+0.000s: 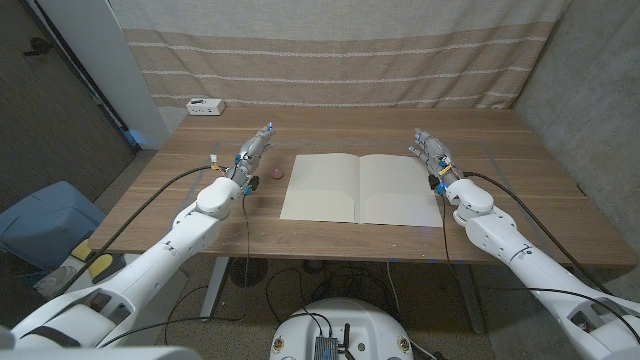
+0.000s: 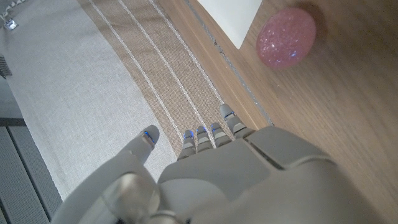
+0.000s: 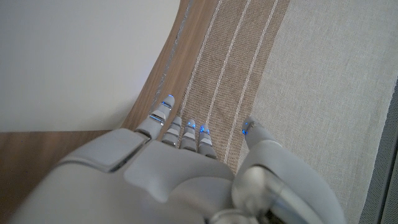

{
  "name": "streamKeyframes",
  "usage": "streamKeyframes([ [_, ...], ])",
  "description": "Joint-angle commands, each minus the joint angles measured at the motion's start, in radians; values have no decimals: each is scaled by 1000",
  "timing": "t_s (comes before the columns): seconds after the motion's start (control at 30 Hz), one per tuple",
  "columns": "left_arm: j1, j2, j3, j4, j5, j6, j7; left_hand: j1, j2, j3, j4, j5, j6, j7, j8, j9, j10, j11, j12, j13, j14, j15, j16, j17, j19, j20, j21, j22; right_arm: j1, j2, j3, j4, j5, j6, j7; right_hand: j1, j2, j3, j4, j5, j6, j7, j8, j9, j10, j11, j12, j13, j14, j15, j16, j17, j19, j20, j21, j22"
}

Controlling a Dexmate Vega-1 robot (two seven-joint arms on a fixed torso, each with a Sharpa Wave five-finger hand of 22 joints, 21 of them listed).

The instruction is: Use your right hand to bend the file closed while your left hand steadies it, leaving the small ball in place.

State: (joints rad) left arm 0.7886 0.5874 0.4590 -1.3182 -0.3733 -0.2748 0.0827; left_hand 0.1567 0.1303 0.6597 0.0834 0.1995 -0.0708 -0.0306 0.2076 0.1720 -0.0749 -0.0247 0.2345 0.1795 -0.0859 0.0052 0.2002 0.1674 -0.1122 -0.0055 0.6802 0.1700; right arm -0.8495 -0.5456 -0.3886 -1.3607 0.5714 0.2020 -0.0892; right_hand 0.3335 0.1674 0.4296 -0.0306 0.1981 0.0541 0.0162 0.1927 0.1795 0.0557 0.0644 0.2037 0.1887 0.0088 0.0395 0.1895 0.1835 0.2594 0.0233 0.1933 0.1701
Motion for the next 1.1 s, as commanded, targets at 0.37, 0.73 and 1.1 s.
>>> streamKeyframes([
  [0.37,2,78,58,-117,241,63,84,19,16,7,-11,-4,20,-5,4,4,13,0,0,1,14,0,3,4,9,3,-8,4,-4,-42,-30,-52,-102,-61,-78,23,6,7,-15,-5,21,4,9,3,17,6,8,1,12,9,12,4,12,3,9,5],
  [0.73,6,109,85,-172,331,107,86,18,6,3,-16,-9,29,-18,-4,4,21,-7,-5,2,23,-2,-2,5,-3,49,-22,5,-22,-67,-33,-107,-133,-104,-110,29,9,10,-16,-8,27,5,9,3,24,5,10,2,16,7,14,6,15,1,10,5],
  [1.1,-9,138,128,-209,446,139,72,14,0,-2,-17,-12,45,-38,-8,5,41,-5,-7,2,50,9,0,6,0,95,-32,6,-28,-99,-43,-165,-174,-164,-134,34,14,14,-15,-12,41,4,10,3,35,5,13,2,32,13,20,10,19,9,11,5],
])
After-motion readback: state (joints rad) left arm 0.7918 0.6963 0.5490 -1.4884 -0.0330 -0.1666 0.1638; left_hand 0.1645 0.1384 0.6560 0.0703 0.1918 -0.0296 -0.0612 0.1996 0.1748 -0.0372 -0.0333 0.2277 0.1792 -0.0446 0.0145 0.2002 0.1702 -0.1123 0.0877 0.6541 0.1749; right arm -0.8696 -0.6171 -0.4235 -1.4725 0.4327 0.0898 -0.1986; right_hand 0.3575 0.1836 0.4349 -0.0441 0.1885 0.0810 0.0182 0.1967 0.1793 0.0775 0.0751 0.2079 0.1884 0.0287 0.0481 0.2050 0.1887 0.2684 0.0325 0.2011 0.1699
